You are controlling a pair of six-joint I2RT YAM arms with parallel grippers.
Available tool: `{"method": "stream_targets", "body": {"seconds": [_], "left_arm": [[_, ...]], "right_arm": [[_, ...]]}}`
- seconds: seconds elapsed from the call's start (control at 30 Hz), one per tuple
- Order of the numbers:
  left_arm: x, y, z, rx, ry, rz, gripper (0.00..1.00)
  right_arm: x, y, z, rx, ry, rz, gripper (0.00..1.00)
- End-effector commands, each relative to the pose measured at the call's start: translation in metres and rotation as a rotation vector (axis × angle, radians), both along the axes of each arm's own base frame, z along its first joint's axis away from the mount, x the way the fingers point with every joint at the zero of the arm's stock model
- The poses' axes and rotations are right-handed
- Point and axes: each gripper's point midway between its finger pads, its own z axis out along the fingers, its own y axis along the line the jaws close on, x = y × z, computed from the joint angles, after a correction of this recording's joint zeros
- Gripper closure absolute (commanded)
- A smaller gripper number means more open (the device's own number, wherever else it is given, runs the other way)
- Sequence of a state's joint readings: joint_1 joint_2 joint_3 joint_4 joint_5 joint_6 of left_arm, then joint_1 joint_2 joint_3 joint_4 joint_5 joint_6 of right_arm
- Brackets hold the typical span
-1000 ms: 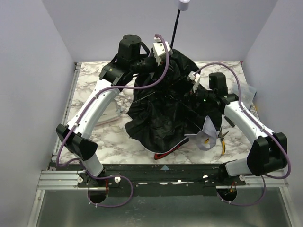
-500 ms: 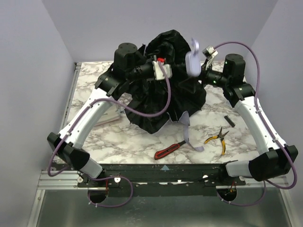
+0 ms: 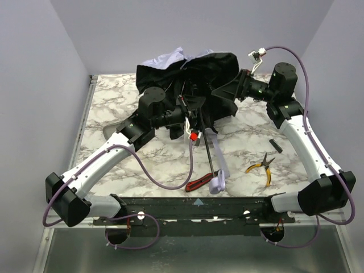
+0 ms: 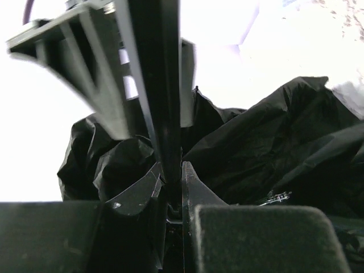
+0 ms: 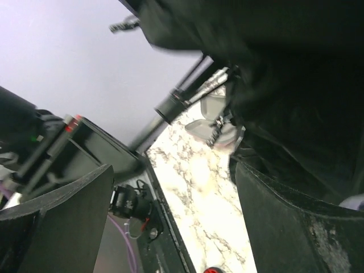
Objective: Open the umbrella
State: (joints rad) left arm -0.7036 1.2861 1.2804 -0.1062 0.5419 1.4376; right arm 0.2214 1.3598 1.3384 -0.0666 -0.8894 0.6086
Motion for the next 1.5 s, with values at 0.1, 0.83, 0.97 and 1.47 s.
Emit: {"method": "stream_targets", "body": {"seconds": [0.1,0.83,0.97,1.47], "left_arm": [[-0.011,-0.007,0.033,-0.005,-0.335,-0.037,1.0],[0.136,0.089,0.116,-0.823,1.066,0.513,1.0],[0.127,0.077,0.084,-0.961,1.382,0.604,1.0],[0.048,0.009,0.068,-0.651,1.288,0.405,1.0]], "right_arm": [[-0.021,0.029,-0.006,0.046,0.042,0.119,0.12],[0.025,-0.065,0.078,0.006,-0.224,-0.161,0.08],[0.027,-0.069,0.069,-0.038,-0.235,-0.179,0.08],[0.027,-0.07,0.032,-0.107,-0.203,-0.15,0.13]]}}
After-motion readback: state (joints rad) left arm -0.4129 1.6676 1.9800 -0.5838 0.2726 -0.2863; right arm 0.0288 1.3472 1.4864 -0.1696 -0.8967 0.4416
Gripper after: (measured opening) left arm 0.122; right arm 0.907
